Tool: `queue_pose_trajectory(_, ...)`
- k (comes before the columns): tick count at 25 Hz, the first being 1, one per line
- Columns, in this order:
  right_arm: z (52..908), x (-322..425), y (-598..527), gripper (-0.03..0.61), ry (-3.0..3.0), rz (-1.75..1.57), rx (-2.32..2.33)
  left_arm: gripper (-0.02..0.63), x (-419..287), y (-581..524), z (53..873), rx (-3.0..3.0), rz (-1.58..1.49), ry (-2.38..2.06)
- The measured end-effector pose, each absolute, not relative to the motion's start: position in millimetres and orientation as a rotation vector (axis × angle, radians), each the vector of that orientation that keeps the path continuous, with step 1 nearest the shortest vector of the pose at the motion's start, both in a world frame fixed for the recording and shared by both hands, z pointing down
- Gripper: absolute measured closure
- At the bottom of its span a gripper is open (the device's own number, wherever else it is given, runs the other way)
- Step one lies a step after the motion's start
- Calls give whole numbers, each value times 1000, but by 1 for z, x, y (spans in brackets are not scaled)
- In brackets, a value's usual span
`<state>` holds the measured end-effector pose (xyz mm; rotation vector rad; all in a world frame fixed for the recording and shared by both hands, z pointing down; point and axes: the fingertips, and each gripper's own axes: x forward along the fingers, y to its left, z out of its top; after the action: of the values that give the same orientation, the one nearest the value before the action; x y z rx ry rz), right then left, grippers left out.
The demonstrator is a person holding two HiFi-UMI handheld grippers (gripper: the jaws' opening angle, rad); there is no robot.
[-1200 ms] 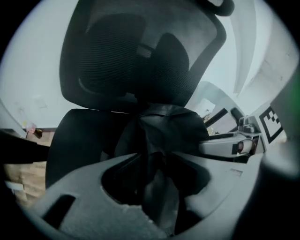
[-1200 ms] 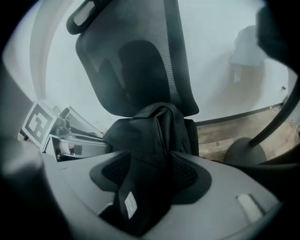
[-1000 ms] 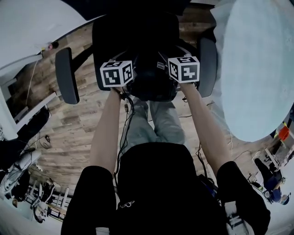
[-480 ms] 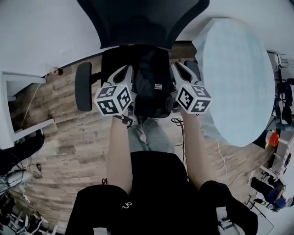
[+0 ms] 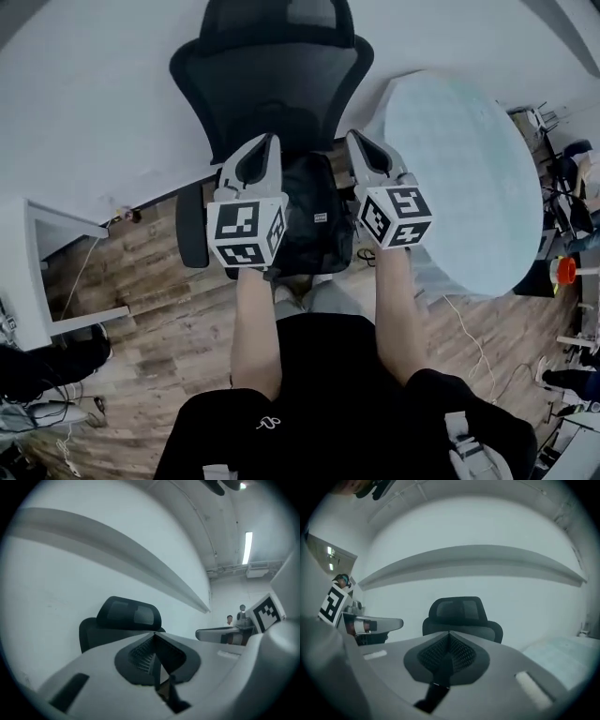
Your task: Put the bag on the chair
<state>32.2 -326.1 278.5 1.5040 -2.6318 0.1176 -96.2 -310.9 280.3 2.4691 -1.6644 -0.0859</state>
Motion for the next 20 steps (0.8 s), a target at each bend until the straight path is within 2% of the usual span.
queue_pose_trajectory(20, 271, -9, -322, 568, -2534, -31, 1406, 611, -151, -301, 265, 2372, -94, -1816)
